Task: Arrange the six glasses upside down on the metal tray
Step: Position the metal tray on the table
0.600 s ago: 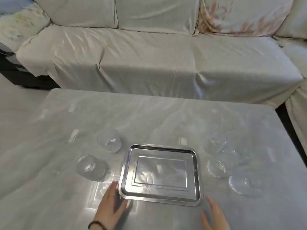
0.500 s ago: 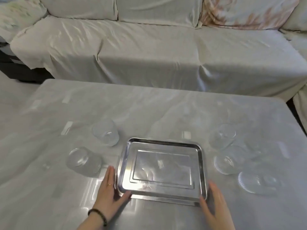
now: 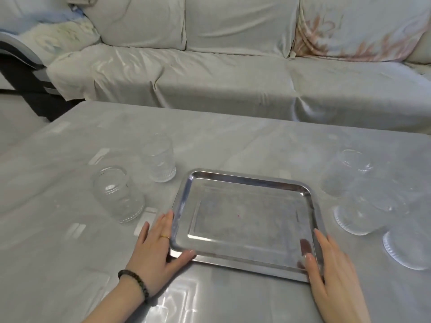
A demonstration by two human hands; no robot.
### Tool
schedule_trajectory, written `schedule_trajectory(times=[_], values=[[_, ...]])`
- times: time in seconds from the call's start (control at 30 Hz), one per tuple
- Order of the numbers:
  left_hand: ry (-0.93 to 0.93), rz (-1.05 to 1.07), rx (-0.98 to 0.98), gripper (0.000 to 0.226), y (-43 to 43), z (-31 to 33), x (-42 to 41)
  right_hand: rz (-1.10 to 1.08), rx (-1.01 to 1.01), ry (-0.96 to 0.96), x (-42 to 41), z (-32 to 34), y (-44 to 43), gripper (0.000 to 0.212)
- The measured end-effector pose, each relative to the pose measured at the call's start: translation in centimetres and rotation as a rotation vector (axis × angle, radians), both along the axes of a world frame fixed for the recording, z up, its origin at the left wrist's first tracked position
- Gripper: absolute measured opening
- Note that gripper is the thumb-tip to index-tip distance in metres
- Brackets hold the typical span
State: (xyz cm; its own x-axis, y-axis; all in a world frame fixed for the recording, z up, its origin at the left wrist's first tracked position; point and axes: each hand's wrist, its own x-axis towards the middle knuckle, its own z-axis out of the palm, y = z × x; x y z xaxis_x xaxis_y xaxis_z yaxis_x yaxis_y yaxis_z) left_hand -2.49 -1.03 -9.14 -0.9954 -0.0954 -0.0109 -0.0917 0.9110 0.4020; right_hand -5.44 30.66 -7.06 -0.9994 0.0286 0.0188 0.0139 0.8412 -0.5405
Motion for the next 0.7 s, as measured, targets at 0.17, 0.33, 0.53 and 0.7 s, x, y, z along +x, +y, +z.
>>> schedule_trajectory(times=[0.17, 0.33, 0.53, 0.7], values=[[-0.015, 0.001, 0.006, 0.102, 0.3, 0.3, -0.1, 0.036, 0.018, 0.034, 0.8, 0.0, 0.2, 0.049], [-0.016, -0.003, 0.035, 0.092, 0.2, 0.6, -0.2, 0.059, 0.045, 0.060, 1.1, -0.1, 0.1, 0.046], [-0.010, -0.014, 0.107, 0.088, 0.0, 0.5, 0.3, 0.060, 0.061, 0.067, 1.2, -0.1, 0.1, 0.045], [-0.015, -0.007, 0.103, 0.087, -0.2, 0.1, 0.5, 0.066, 0.127, 0.079, 1.3, -0.2, 0.0, 0.042]])
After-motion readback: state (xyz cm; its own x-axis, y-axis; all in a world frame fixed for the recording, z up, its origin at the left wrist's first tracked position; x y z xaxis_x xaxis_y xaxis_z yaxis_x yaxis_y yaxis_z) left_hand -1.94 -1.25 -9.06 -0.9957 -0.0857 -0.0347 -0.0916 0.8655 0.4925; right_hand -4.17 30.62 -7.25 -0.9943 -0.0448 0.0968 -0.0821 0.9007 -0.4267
